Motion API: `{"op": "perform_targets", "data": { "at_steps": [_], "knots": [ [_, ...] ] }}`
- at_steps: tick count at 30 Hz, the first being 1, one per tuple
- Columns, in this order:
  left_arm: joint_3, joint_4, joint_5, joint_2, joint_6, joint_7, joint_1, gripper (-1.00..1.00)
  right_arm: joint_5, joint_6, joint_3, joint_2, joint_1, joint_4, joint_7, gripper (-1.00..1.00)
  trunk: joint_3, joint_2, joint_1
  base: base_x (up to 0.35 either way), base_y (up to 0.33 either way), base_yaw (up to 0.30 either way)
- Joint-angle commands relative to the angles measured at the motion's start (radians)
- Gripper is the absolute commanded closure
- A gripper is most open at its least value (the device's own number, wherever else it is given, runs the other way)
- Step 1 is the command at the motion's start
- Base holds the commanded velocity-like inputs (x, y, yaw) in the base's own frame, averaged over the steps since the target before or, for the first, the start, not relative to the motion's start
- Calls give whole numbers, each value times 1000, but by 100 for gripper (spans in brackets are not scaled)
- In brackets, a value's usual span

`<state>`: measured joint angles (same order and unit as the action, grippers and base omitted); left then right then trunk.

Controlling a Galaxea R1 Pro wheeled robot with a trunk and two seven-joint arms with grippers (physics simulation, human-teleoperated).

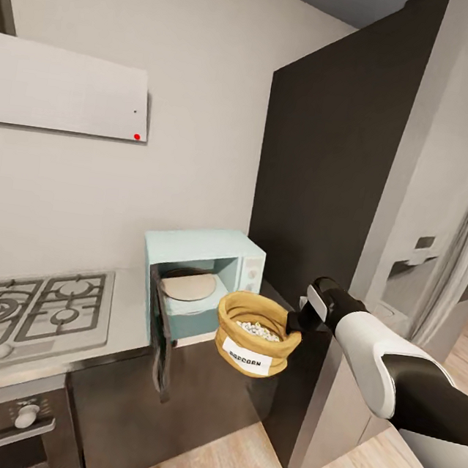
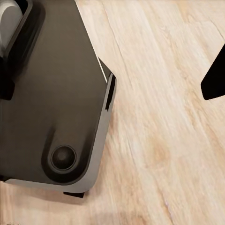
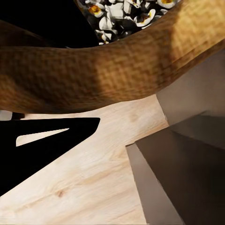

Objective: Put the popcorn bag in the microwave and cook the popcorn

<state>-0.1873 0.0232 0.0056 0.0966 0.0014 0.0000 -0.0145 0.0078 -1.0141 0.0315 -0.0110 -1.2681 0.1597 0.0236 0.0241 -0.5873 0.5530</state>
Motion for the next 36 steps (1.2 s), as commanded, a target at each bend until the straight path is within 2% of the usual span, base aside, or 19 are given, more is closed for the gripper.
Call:
{"op": "perform_targets", "data": {
  "at_steps": [1,22,32,36],
  "knots": [
    [-4,0,1,0,0,0,-1,-100,0,-4,3,0,-1,1,3,100,2,-2,1,79,-143,239],
    [-4,1,1,-1,0,0,-1,-100,0,-4,2,0,-1,1,3,100,2,-2,1,52,-42,243],
    [-4,1,1,-3,0,0,-1,-100,0,-3,5,0,-1,1,3,100,2,-2,1,224,-221,22],
    [-4,3,1,-26,-3,2,-2,-100,-3,18,-10,23,-1,-21,-20,100,2,-2,1,0,0,0]
  ]
}}
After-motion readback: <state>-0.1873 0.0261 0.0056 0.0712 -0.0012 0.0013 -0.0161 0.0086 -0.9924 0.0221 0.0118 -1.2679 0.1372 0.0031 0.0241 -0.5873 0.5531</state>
